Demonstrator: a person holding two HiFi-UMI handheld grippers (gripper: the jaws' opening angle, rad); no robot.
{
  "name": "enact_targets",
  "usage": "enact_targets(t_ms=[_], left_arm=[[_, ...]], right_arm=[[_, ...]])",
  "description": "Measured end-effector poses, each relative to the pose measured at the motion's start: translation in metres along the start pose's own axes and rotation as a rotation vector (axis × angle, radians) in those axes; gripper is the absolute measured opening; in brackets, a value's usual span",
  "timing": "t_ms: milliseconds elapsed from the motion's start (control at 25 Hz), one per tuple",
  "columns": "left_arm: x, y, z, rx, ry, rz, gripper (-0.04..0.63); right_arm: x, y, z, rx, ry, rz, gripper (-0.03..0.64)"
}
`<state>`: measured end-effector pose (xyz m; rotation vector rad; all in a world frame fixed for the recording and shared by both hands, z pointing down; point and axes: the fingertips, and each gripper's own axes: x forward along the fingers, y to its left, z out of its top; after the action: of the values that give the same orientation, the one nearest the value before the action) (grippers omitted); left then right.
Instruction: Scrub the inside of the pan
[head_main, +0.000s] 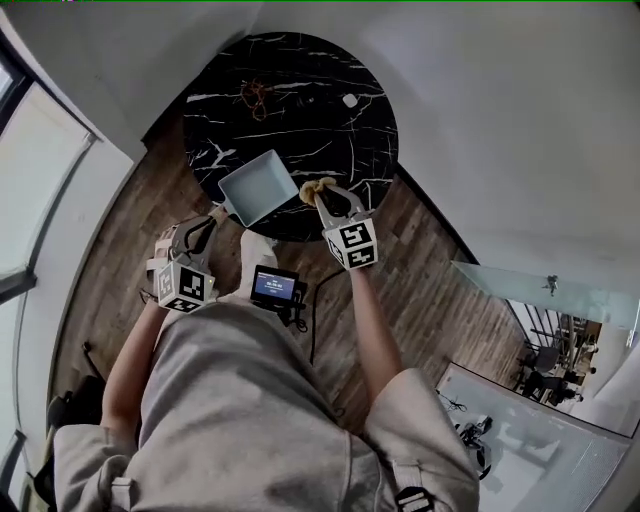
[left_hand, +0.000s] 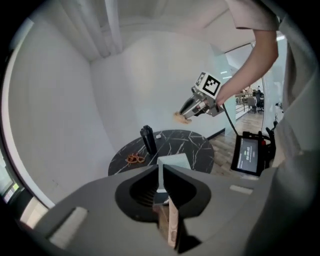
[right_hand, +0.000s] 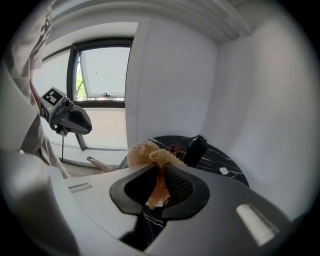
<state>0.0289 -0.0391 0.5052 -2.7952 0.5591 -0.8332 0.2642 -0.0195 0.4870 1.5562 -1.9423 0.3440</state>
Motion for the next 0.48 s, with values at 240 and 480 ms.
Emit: enact_targets(t_ms=[240, 480], left_arm=[[0.039, -0.003, -0.071, 0.012, 0.226, 0.003, 0.049], [0.060, -0.026, -0.127, 0.002, 0.398, -0.069, 0.130]], right_arm=[[0.094, 0.002, -0.079, -0.093, 0.271, 0.275, 0.067], [0.134, 0.021, -0.126, -0.295, 0.492, 0.473, 0.067]])
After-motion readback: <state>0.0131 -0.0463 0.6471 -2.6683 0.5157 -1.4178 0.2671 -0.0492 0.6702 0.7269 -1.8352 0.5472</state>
